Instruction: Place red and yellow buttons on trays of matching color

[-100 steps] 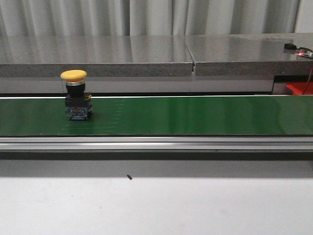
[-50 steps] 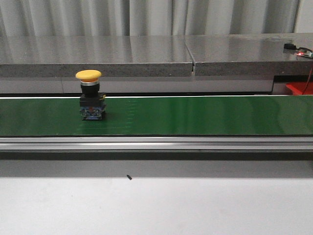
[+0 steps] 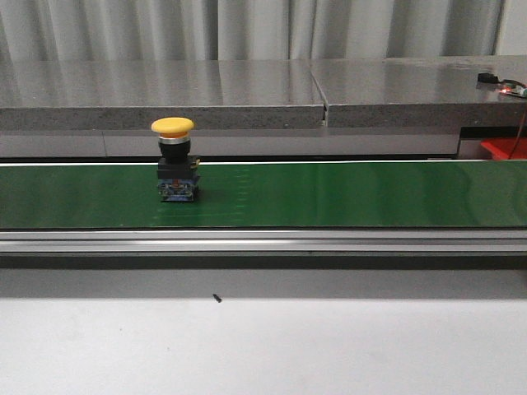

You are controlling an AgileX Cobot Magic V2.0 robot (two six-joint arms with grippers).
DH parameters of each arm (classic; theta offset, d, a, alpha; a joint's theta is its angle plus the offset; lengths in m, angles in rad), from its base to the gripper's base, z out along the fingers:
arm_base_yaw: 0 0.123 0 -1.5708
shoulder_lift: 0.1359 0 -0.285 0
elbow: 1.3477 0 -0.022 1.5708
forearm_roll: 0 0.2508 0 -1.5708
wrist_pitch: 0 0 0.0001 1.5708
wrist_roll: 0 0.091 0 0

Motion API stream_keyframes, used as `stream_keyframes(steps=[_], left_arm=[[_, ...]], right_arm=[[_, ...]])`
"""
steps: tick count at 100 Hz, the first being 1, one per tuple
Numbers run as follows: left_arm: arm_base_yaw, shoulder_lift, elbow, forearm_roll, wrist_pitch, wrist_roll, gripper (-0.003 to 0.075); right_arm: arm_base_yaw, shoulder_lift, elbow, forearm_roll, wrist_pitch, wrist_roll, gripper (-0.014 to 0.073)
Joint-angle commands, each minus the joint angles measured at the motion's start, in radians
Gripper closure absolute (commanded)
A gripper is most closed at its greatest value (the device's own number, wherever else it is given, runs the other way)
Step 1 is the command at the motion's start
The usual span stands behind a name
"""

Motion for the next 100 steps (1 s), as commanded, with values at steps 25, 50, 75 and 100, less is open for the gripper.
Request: stream_keyframes(steps=[25,50,75,100], left_arm=[[-0.006,-0.049,-0.021,-0.037,-0.059,0.018,0.0218],[-0.046,-0.111,-0.023,-0.064,-0.092,0.042,0.0052],[-0.097,-0.193,-0.023,-0.066,-0.142,0.042,0.0052],[-0.151,-0.350,-0.021,-0.066,-0.203,0.042,0.0102]], right_arm=[[-0.001,-0.004,-0.024,0.014,-0.056,-0.003,0.0663],[-0.001,-0.004,-0.024,0.014,-0.056,-0.003,0.0663],[-0.001,-0.004,-0.024,0.014,-0.056,-0.003,0.0663],[-0.001,-0.004,-0.024,0.014,-0.056,-0.003,0.0663]])
